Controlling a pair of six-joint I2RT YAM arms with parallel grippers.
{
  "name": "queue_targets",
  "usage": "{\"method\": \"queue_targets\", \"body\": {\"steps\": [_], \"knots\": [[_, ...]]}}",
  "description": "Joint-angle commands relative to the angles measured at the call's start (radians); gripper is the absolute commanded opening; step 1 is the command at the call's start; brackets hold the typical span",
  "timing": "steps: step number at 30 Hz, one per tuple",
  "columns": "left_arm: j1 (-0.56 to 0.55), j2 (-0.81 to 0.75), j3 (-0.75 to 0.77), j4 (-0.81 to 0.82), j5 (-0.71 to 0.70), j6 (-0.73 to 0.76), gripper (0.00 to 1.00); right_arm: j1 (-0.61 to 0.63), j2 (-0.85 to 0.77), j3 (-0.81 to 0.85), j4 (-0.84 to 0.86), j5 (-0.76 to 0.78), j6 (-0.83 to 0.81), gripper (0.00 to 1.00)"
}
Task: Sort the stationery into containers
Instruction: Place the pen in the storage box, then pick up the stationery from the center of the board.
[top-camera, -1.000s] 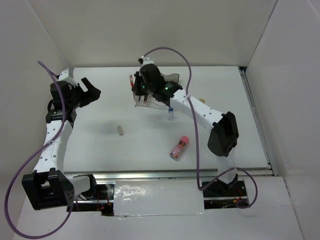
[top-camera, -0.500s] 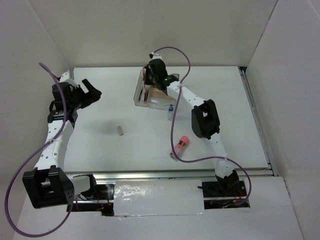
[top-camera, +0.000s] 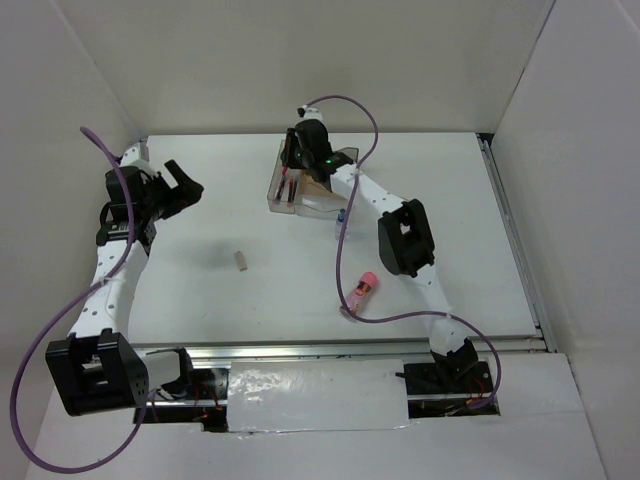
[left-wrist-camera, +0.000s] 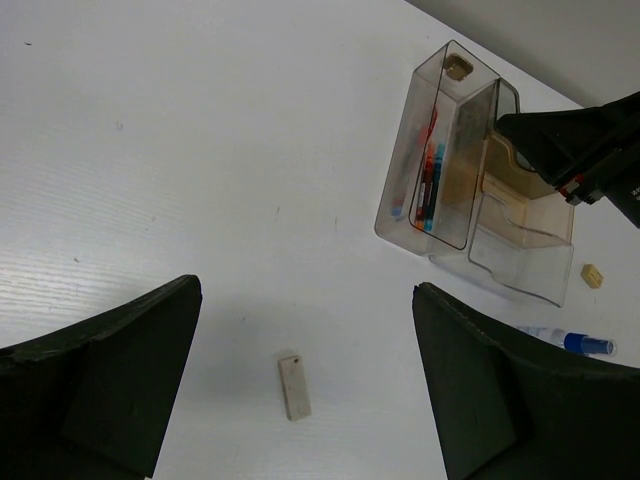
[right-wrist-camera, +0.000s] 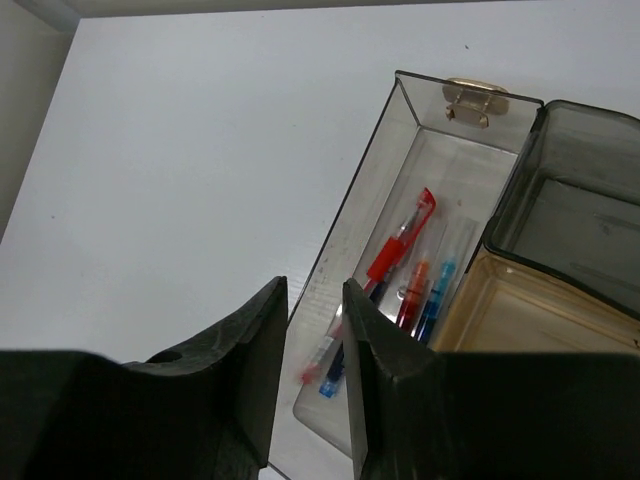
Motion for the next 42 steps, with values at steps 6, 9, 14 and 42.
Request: {"method": "queue_targets", "body": {"steps": [6,9,14,42], "knots": [[0.007,0.021,0.028,0.017,0.015,-0.007,0.99,-0.016,-0.041,0.036,0.016,-0.007,0.039,0.44],[0.006,0.006,0.042,-0.006,0.013,0.002,0.99,-0.019,-0.198,-0.02,-0.058,-0.04,0.036,0.44],[0.007,-0.052,0.039,-0.025,-0.002,0.027,0.99,-0.013,-0.632,-0.365,-0.164,0.024,0.045,0.46],[-0.057,-0.123,0.057,-0.134,-0.077,0.16,0.94,-0.114,-1.313,-1.389,-0.594,-0.235,0.443,0.78]]}}
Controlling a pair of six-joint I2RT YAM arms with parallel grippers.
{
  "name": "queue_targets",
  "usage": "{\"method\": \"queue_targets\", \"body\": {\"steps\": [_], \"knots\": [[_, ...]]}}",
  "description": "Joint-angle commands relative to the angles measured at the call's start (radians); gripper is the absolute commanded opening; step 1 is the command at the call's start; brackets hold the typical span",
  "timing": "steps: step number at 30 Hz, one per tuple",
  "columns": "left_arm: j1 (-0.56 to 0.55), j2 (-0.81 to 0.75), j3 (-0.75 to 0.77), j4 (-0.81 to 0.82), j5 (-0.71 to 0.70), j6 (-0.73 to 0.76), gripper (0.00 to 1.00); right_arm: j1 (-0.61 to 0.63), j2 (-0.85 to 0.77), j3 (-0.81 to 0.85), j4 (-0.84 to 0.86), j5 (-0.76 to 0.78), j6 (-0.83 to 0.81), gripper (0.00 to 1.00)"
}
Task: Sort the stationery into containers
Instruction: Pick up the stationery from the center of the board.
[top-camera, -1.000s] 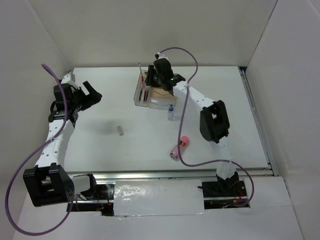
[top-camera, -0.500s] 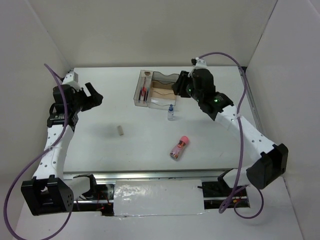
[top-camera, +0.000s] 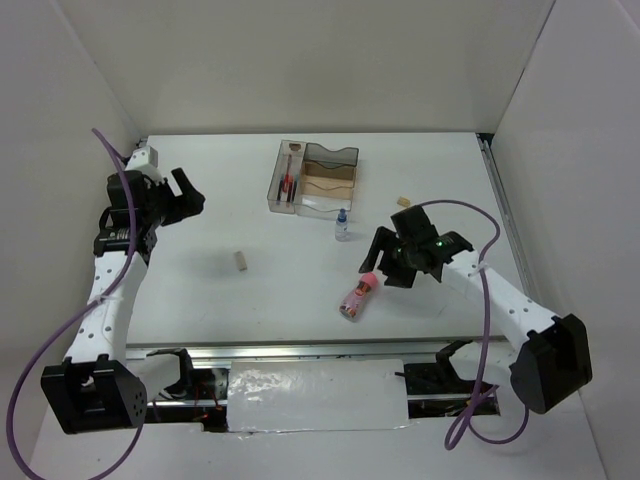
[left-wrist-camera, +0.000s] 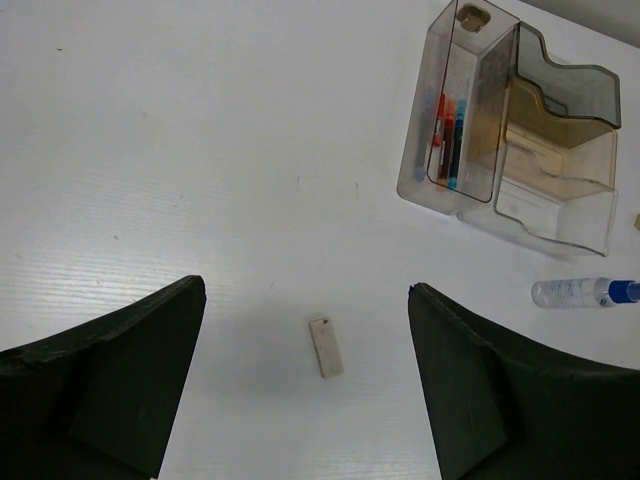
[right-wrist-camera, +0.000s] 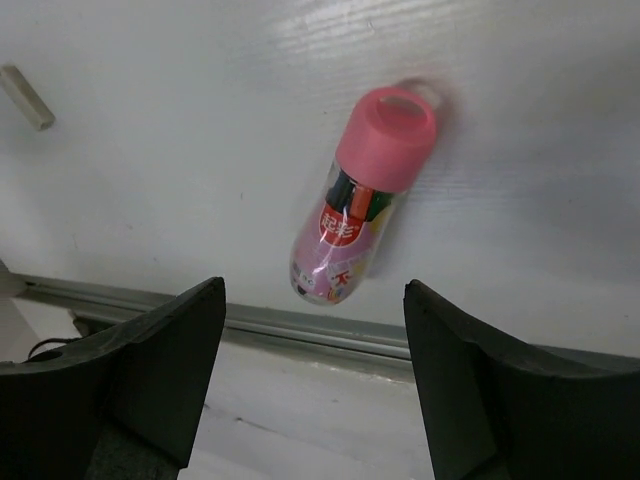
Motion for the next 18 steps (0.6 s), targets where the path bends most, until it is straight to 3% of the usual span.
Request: {"method": "queue_targets", "body": {"steps": [1,8,18], "knots": [[-0.005,-0.027,0.043,0.007,-0.032,0.032,0.95,0.017,-0.022,-0.041,-0.039,-0.077,0.091,0.79],[-0.005,0.01,0.042,0.013,-0.031,0.006,0.95,0.057,0.12,-0.103,0.01,-0.154,0.212,0.77],[-0.005,-0.01,0.028,0.04,-0.046,0.03,0.95,0.11,0.362,0.059,0.055,-0.128,0.273,0.75]]}}
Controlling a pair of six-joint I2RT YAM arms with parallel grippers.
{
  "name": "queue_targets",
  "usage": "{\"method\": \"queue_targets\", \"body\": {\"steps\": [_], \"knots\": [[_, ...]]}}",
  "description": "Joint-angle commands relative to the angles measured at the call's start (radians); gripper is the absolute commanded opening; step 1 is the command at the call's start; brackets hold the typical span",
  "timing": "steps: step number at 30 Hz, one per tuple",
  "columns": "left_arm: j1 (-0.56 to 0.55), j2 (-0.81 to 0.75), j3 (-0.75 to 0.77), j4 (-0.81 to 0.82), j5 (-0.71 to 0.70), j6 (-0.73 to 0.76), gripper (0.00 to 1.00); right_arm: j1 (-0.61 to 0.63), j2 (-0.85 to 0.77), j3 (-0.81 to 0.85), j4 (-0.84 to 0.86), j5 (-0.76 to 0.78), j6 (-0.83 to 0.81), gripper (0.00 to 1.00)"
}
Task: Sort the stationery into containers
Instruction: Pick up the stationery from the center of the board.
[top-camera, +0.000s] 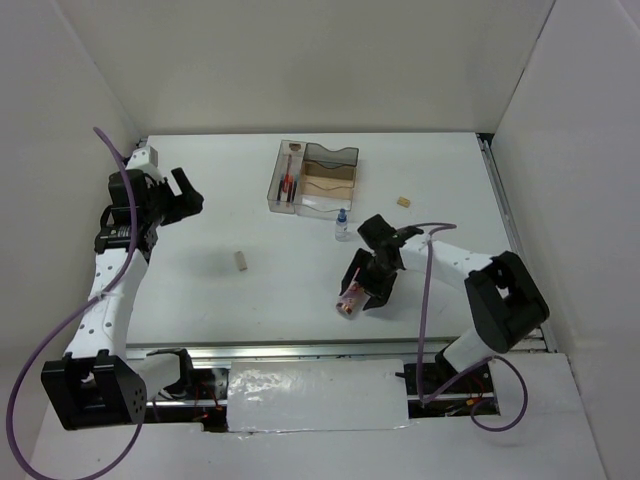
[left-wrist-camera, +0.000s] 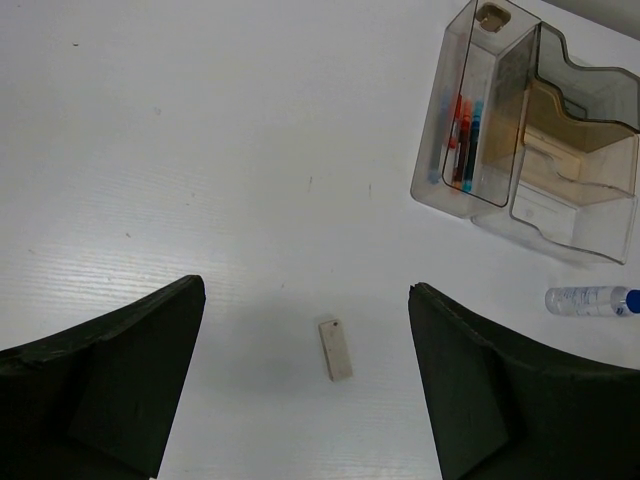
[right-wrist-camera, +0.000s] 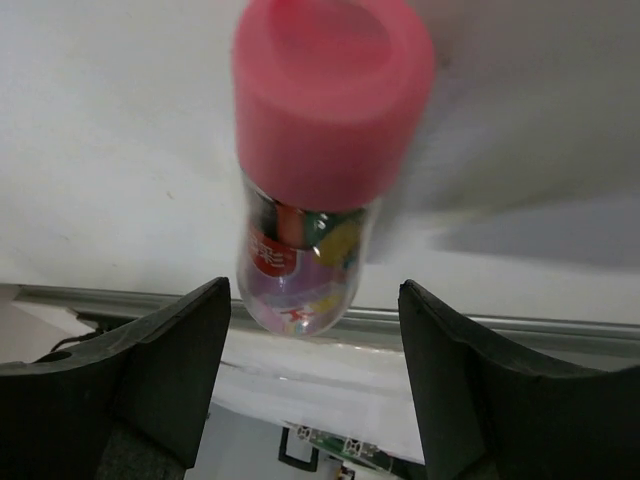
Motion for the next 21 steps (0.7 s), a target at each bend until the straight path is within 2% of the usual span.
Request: {"method": "queue_targets", "body": {"steps": [1,9,12,13,15,21], "knots": [[-0.004,-0.03,0.014,0.05,-0.014,0.028,0.95,0.015,0.058,0.088,0.033,0.031,0.018,0.74],[-0.003,-0.028,-0.019,0.069,-0.02,0.042,0.96,0.018,0.109,0.087,0.029,0.143,-0.049,0.69],[-0.003,-0.028,-0.019,0.075,-0.02,0.046,0.96,0.018,0.087,0.078,0.047,0.155,-0.092,0.57],[-0.001,-0.031,-0.019,0.075,-0.017,0.045,0.96,0.017,0.08,0.067,0.064,0.163,-0.112,0.43],[-0.003,-0.031,-0.016,0.073,-0.014,0.048,0.96,0.015,0.057,0.059,0.073,0.203,-0.179,0.31],[-0.001,-0.053,-0.027,0.069,-0.012,0.062,0.96,-0.017,-0.046,0.131,0.081,0.299,-0.468,0.23]]}}
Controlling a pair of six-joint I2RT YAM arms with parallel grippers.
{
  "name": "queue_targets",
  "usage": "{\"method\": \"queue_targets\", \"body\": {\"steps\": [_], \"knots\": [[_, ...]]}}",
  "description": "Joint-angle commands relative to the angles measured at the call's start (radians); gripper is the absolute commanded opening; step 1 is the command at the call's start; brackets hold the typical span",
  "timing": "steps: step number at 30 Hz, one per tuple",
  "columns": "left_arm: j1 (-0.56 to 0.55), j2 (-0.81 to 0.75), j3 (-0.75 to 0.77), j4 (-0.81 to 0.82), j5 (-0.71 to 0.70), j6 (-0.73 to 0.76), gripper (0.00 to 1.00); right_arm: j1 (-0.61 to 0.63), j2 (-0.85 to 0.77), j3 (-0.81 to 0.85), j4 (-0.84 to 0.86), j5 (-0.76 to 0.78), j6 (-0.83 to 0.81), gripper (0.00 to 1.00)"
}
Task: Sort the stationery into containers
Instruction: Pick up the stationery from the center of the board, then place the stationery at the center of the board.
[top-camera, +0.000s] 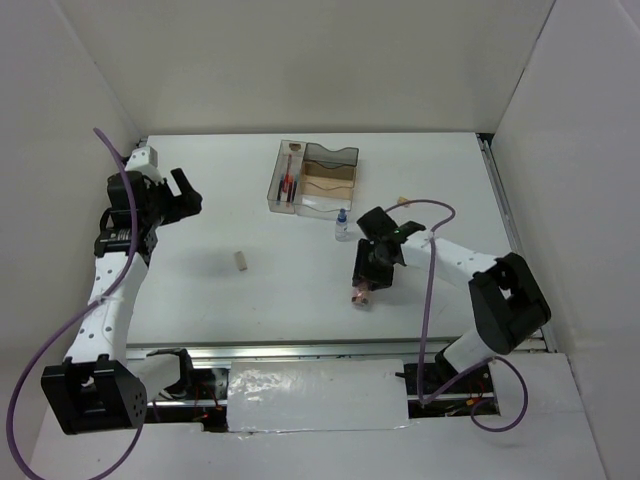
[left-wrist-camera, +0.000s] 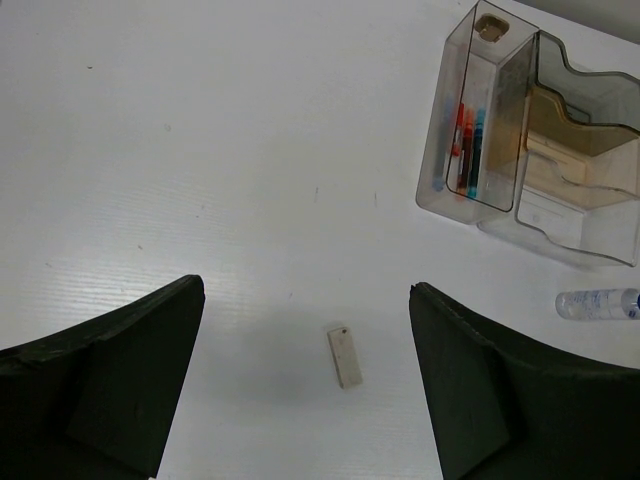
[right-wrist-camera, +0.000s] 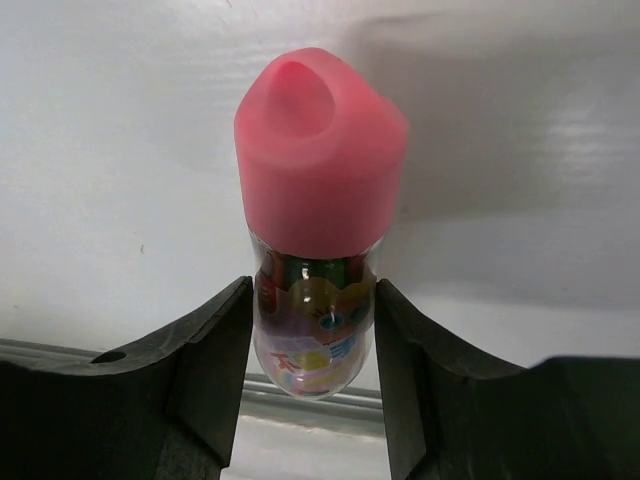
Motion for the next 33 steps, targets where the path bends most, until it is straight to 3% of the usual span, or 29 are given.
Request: {"method": "queue_targets", "body": {"steps": [1,7,12,17,24,30,33], "knots": [[-0.004,-0.038,-0.016,0.041,-0.001,0.029,0.96,-0.022,-0.098,0.068,0.049,0.116,-0.222,0.21],[-0.003,-0.029,0.003,0.024,0.019,0.02,0.96,-0.077,-0.094,0.199,0.041,0.191,-0.499,0.01],[-0.003,-0.031,0.007,0.028,0.025,0.026,0.96,-0.146,-0.05,0.26,-0.019,0.209,-0.68,0.0],[-0.003,-0.02,0.006,0.03,0.039,0.013,0.95,-0.182,0.026,0.223,0.052,0.2,-0.877,0.0],[-0.001,-0.015,0.012,0.031,0.039,0.017,0.96,-0.237,0.14,0.213,0.122,0.153,-0.968,0.0],[-0.003,0.001,0.026,0.022,0.05,0.003,0.96,-0.278,0.211,0.213,0.198,0.062,-1.057,0.15],[-0.003,0.001,0.03,0.021,0.05,0.0,0.96,-0.303,0.237,0.24,0.176,0.029,-1.071,0.31]]}}
